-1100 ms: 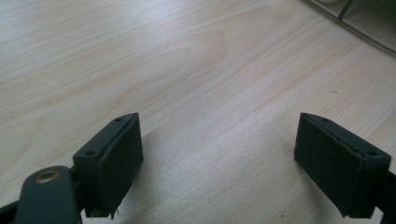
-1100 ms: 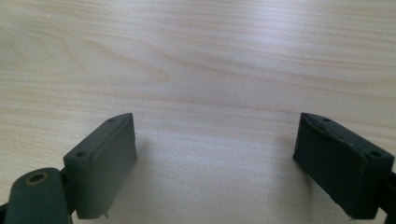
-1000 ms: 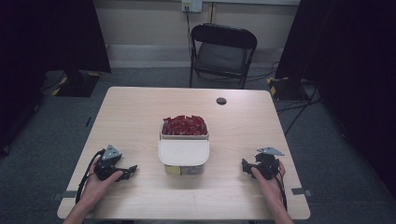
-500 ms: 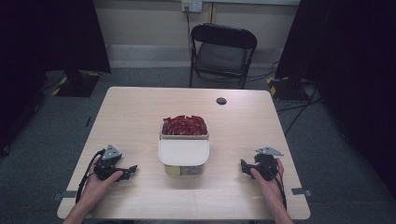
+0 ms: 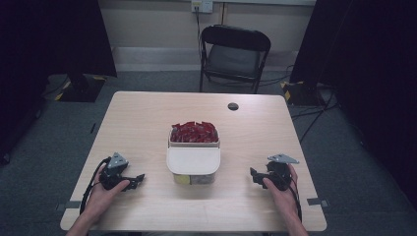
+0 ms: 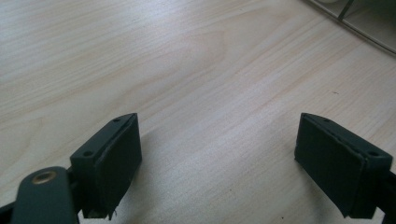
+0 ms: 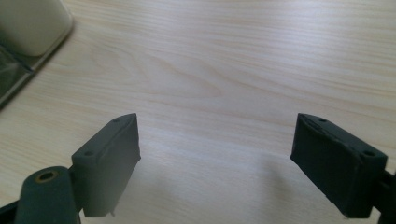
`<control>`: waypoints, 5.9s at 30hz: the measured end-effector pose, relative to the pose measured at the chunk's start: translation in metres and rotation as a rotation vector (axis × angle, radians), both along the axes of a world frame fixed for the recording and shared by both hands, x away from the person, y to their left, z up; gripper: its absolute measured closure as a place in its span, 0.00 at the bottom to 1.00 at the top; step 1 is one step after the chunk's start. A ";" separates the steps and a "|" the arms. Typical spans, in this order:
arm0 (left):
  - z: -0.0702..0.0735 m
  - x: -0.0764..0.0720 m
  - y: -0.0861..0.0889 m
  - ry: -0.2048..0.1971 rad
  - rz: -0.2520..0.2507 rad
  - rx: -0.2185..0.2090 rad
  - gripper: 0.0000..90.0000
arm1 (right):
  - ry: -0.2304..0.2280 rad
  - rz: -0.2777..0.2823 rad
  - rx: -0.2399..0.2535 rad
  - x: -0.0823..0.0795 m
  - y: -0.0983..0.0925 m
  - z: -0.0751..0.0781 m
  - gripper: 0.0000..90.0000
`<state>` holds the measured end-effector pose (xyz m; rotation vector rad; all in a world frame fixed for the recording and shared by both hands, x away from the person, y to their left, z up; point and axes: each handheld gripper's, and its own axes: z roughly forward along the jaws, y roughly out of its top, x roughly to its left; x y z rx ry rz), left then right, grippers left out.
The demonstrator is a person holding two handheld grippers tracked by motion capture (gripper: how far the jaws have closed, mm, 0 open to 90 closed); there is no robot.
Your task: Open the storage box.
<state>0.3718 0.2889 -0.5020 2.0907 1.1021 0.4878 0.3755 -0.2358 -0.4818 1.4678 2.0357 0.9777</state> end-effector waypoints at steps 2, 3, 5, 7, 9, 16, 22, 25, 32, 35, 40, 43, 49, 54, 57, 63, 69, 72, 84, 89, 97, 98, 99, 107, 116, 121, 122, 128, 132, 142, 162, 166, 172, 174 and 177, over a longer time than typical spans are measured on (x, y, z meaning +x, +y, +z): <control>0.000 0.000 0.000 0.001 -0.004 0.002 0.16 | -0.009 0.003 0.009 -0.001 0.002 0.002 0.17; 0.000 0.001 0.000 0.003 -0.007 0.004 0.15 | -0.011 0.004 0.012 -0.002 0.003 0.003 0.17; 0.000 0.001 -0.001 0.002 -0.004 -0.002 0.15 | -0.016 0.010 0.023 -0.002 0.006 0.005 0.17; 0.000 0.001 -0.001 0.002 -0.004 -0.002 0.15 | -0.023 0.015 0.039 -0.004 0.012 0.008 0.19; 0.000 0.001 -0.001 0.002 -0.004 -0.002 0.15 | -0.028 0.024 0.039 -0.004 0.016 0.011 0.19; 0.000 0.001 -0.001 0.002 -0.002 0.000 0.15 | -0.059 0.077 0.053 -0.010 0.029 0.022 0.19; 0.000 0.001 -0.001 0.001 0.000 0.003 0.15 | -0.084 0.117 0.072 -0.017 0.040 0.032 0.19; 0.000 0.001 -0.001 0.001 0.000 0.003 0.15 | -0.094 0.135 0.082 -0.020 0.046 0.036 0.19; 0.000 0.001 -0.001 0.001 0.000 0.003 0.15 | -0.106 0.191 0.074 -0.024 0.063 0.042 0.16; 0.000 0.001 -0.001 0.002 0.001 0.000 0.15 | -0.104 0.204 0.078 -0.026 0.068 0.043 0.16; 0.000 0.001 -0.001 0.002 0.001 0.003 0.15 | -0.105 0.240 0.086 -0.029 0.075 0.046 0.16; 0.000 0.001 -0.001 0.002 0.001 0.001 0.15 | -0.101 0.246 0.082 -0.031 0.081 0.048 0.16; 0.000 0.001 -0.001 0.002 0.001 0.001 0.15 | -0.101 0.287 0.079 -0.033 0.091 0.049 0.16; 0.000 0.001 -0.001 0.001 0.000 0.003 0.15 | -0.098 0.322 0.075 -0.033 0.105 0.052 0.16; 0.000 0.001 -0.001 0.000 0.001 0.003 0.15 | -0.089 0.346 0.072 -0.031 0.113 0.049 0.16; 0.000 0.001 -0.001 0.000 0.001 0.004 0.15 | -0.083 0.383 0.074 -0.028 0.128 0.045 0.16; 0.000 0.000 -0.001 0.001 0.002 0.004 0.15 | -0.071 0.383 0.086 -0.024 0.135 0.040 0.16; 0.000 0.000 -0.001 0.001 0.002 0.004 0.15 | -0.073 0.382 0.092 -0.024 0.133 0.042 0.15; 0.000 0.000 -0.001 0.001 0.001 0.004 0.15 | -0.091 0.381 0.116 -0.024 0.129 0.051 0.16; 0.000 0.000 -0.001 0.001 0.001 0.004 0.15 | -0.099 0.376 0.121 -0.024 0.128 0.054 0.16; 0.000 0.000 -0.001 0.001 0.002 0.004 0.15 | -0.098 0.383 0.128 -0.023 0.127 0.058 0.16; 0.000 0.000 -0.001 0.001 0.001 0.005 0.15 | -0.099 0.385 0.127 -0.023 0.127 0.059 0.16; 0.000 0.000 -0.001 0.001 0.001 0.004 0.15 | -0.100 0.384 0.129 -0.023 0.127 0.060 0.16; 0.000 0.000 -0.001 0.000 0.002 0.004 0.15 | -0.111 0.384 0.133 -0.022 0.127 0.065 0.15; 0.000 0.000 -0.001 0.001 0.002 0.004 0.15 | -0.121 0.362 0.143 -0.013 0.123 0.069 0.16; 0.000 0.000 -0.001 0.001 0.001 0.007 0.15 | -0.125 0.358 0.133 -0.010 0.122 0.071 0.15; 0.000 0.000 -0.001 0.001 0.001 0.007 0.15 | -0.125 0.358 0.134 -0.009 0.122 0.071 0.15; 0.000 0.000 -0.001 0.000 0.002 0.005 0.15 | -0.127 0.363 0.145 -0.004 0.121 0.074 0.15; 0.000 0.000 -0.001 0.001 0.002 0.004 0.15 | -0.128 0.363 0.149 -0.001 0.122 0.076 0.15; 0.000 0.000 -0.001 0.001 0.002 0.005 0.15 | -0.133 0.357 0.161 0.008 0.124 0.080 0.16; 0.000 0.000 -0.001 0.001 0.001 0.006 0.15 | -0.144 0.360 0.191 0.025 0.123 0.094 0.16; 0.000 0.000 -0.001 0.001 0.002 0.005 0.15 | -0.150 0.358 0.192 0.027 0.123 0.096 0.16; 0.000 0.000 -0.001 0.001 0.001 0.006 0.15 | -0.152 0.357 0.205 0.034 0.122 0.099 0.16; 0.000 0.000 -0.001 0.000 0.001 0.005 0.15 | -0.153 0.358 0.207 0.035 0.122 0.100 0.16; 0.000 0.000 -0.001 0.001 0.002 0.005 0.15 | -0.151 0.358 0.214 0.038 0.122 0.100 0.16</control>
